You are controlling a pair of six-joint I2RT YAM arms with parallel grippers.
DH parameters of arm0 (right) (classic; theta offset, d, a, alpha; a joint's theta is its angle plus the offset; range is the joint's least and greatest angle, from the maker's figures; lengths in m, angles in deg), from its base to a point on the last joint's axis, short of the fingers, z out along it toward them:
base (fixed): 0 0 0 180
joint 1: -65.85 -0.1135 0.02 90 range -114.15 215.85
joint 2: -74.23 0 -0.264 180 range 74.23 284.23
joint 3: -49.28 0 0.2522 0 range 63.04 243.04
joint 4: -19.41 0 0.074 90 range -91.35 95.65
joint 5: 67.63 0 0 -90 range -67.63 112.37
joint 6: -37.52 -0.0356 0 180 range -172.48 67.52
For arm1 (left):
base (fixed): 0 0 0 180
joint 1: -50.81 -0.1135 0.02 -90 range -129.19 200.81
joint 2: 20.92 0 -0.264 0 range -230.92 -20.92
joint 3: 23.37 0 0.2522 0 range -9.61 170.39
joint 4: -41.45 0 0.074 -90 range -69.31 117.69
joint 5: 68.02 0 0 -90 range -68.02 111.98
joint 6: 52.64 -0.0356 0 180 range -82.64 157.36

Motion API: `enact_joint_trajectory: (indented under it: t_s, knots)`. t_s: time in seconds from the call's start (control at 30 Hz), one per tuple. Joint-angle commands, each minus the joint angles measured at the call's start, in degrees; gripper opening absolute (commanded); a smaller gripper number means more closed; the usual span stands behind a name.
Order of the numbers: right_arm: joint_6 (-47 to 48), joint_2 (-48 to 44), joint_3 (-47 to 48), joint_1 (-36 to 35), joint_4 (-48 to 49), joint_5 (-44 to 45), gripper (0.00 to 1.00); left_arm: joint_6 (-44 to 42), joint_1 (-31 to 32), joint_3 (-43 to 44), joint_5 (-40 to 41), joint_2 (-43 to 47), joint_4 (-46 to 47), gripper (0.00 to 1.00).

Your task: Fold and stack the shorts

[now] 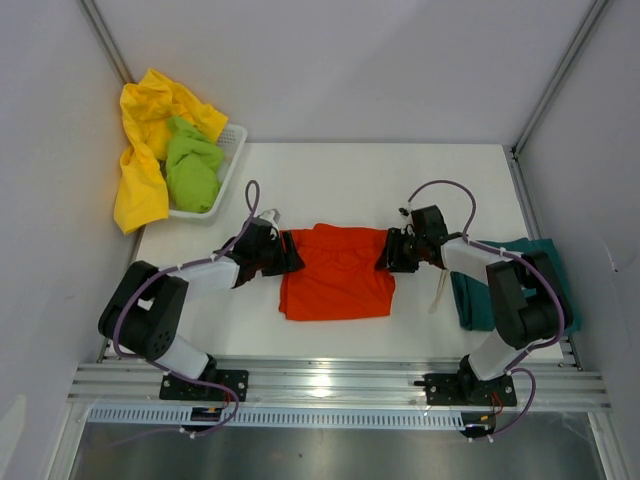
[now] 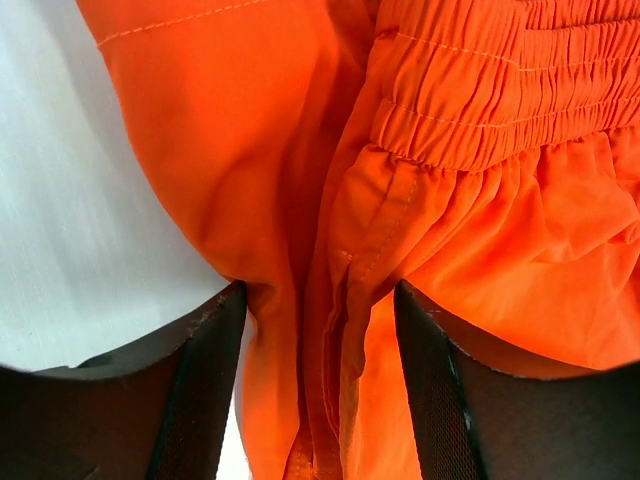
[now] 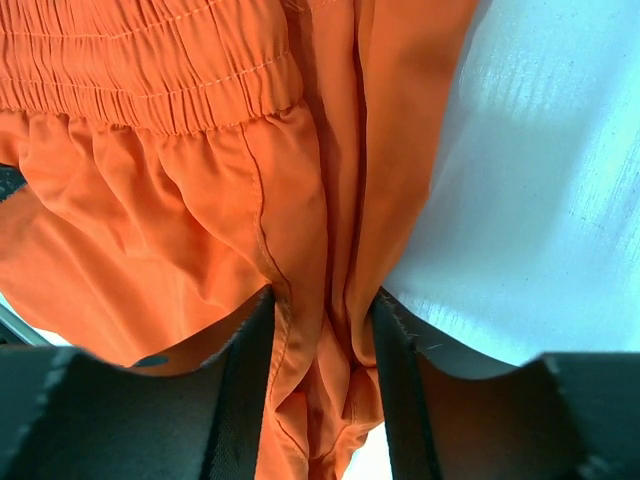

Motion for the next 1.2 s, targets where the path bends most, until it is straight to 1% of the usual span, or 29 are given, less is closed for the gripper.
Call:
enact_joint_trajectory:
  t_s: [0.0, 0.07, 0.13, 0.17, 0.2, 0.27, 0.3, 0.33, 0.37, 0.4, 0.43, 0.5, 0.57, 0.6, 0.63, 0.7, 0.77, 0.9, 1.0, 1.03, 1.17]
  knots:
    - [1.1, 0.7, 0.8, 0.0, 1.6, -0.9, 0.44, -1.7, 0.1, -0.6, -0.9, -0.1, 2.1, 0.63]
    - [1.1, 0.9, 0.8, -0.2, 1.9, -1.1, 0.40, -1.6, 0.1, -0.8, -0.9, -0.3, 2.4, 0.57]
    - [0.9, 1.5, 1.1, -0.7, 2.0, -0.8, 0.39, -1.6, 0.1, -0.6, -1.1, -0.8, 2.6, 0.50]
    - [0.8, 1.7, 1.3, -0.9, 2.0, -0.7, 0.35, -1.6, 0.1, -0.5, -1.3, -0.9, 2.6, 0.46]
    - [0.7, 2.0, 1.4, -1.3, 2.0, -0.3, 0.33, -1.6, 0.1, -0.4, -1.3, -1.1, 2.5, 0.42]
    - [0.5, 2.7, 2.0, -2.4, 1.9, 0.4, 0.31, -1.6, 0.1, -0.5, -1.5, -1.1, 2.7, 0.30]
    - [0.5, 2.8, 2.3, -2.7, 1.8, 0.9, 0.26, -1.7, 0.1, -0.6, -1.9, -1.0, 2.8, 0.24]
    - [0.4, 2.9, 2.4, -3.3, 1.8, 1.1, 0.24, -1.8, 0.1, -0.5, -2.2, -1.0, 3.0, 0.16]
    - [0.4, 3.1, 2.7, -3.6, 1.6, 1.5, 0.21, -1.9, 0.2, -0.5, -2.3, -1.1, 3.0, 0.10]
    - [0.4, 3.0, 3.0, -3.9, 1.1, 2.2, 0.14, -1.9, 0.3, -0.3, -2.3, -1.2, 2.8, 0.05]
    - [0.4, 2.9, 3.3, -4.2, 0.5, 2.8, 0.10, -2.1, 0.5, 0.2, -1.9, -1.3, 2.1, 0.00]
    - [0.9, 2.5, 5.1, -5.0, -2.8, 5.6, 0.00, -2.1, 1.6, 1.6, -0.8, -1.2, 0.9, 0.00]
    - [1.5, 1.9, 6.6, -5.5, -6.0, 8.6, 0.00, -1.5, 2.8, 2.4, 1.7, -1.0, -1.6, 0.00]
    - [1.8, 1.0, 8.2, -5.8, -9.8, 12.8, 0.00, -1.1, 4.2, 4.2, 2.4, -0.8, -2.5, 0.00]
    - [2.2, 0.3, 9.0, -5.8, -11.6, 15.0, 0.00, -0.2, 4.9, 4.9, 3.8, -0.7, -5.2, 0.00]
    - [2.5, -2.4, 10.1, -5.5, -15.9, 19.6, 0.00, 1.3, 7.7, 7.1, 5.4, -0.4, -7.2, 0.00]
    - [2.1, -4.6, 10.7, -5.0, -18.5, 22.0, 0.00, 4.1, 9.6, 10.3, 7.6, -0.1, -10.1, 0.00]
    - [1.2, -10.7, 12.2, -3.0, -25.4, 28.0, 0.00, 8.3, 15.3, 13.9, 10.4, 0.9, -11.0, 0.00]
    - [0.9, -16.0, 13.4, -0.1, -29.4, 30.4, 0.00, 10.8, 19.2, 17.2, 11.7, 0.7, -10.3, 0.00]
    - [0.9, -18.5, 14.2, 0.9, -30.4, 30.7, 0.00, 11.1, 20.3, 20.3, 12.2, 0.4, -10.3, 0.00]
    - [1.8, -22.8, 17.0, 5.3, -37.1, 34.4, 0.00, 12.3, 26.2, 26.1, 14.6, -3.8, -9.2, 0.00]
